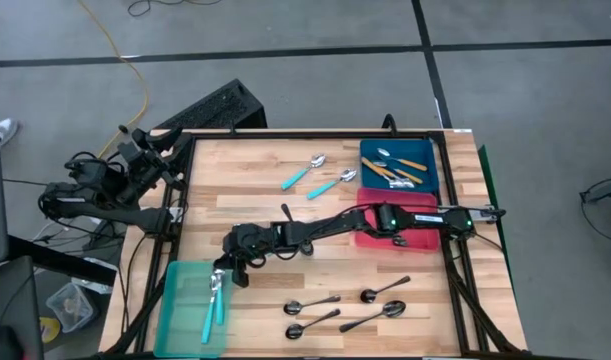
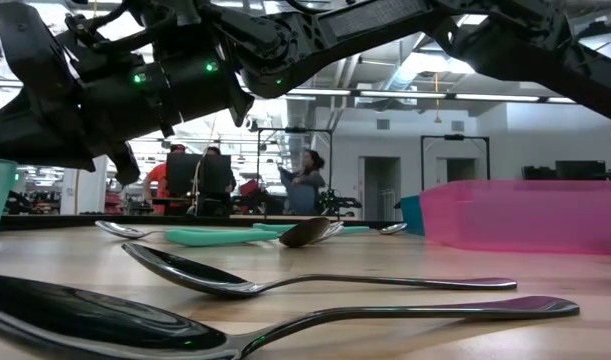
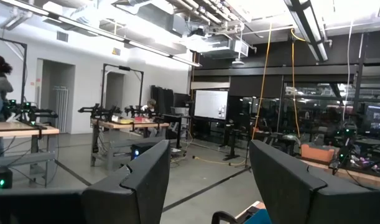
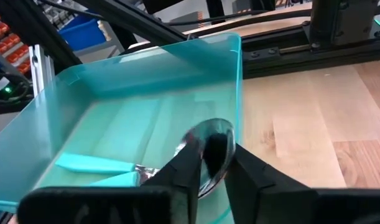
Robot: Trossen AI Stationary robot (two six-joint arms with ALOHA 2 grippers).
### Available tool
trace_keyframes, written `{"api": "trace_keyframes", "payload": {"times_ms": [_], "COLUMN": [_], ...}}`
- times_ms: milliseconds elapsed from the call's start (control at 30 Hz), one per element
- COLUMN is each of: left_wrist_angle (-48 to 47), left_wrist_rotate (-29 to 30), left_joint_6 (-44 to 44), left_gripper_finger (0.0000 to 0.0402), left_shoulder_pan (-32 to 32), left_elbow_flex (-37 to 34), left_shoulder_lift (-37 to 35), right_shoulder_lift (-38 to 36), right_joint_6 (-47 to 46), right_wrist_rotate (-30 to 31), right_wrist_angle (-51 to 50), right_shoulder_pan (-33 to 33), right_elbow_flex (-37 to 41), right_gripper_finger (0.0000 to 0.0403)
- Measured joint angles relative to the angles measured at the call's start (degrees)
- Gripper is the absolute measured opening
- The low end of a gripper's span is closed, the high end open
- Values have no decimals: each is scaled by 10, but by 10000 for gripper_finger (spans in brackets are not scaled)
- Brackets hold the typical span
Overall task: Sort silverware by color (type)
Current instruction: Put the blue spoon into the skyblue bin
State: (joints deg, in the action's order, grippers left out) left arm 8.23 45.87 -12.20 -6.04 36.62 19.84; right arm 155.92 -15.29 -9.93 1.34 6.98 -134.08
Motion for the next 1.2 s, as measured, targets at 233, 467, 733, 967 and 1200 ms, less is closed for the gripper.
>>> {"api": "trace_keyframes", "payload": {"times_ms": [233, 467, 733, 967, 1200], "left_wrist_angle": [0, 0, -38, -139, -220], "left_wrist_rotate": [0, 0, 0, 0, 0], "left_joint_6": [0, 0, 0, 52, 94], "left_gripper_finger": [206, 206, 206, 206, 206], "left_shoulder_pan": [0, 0, 0, 0, 0], "left_elbow_flex": [0, 0, 0, 0, 0], "left_shoulder_lift": [0, 0, 0, 0, 0], "right_shoulder_lift": [0, -10, -112, -197, -160], "right_joint_6": [-3, 21, 126, 238, 220], "right_wrist_rotate": [-1, -8, -17, 64, 94], "right_wrist_angle": [-5, -16, -130, -355, -447], "right_shoulder_pan": [-2, -12, -38, -50, -68], "right_elbow_flex": [0, 0, 0, -1, 0], "right_gripper_finger": [151, 168, 165, 163, 161]}}
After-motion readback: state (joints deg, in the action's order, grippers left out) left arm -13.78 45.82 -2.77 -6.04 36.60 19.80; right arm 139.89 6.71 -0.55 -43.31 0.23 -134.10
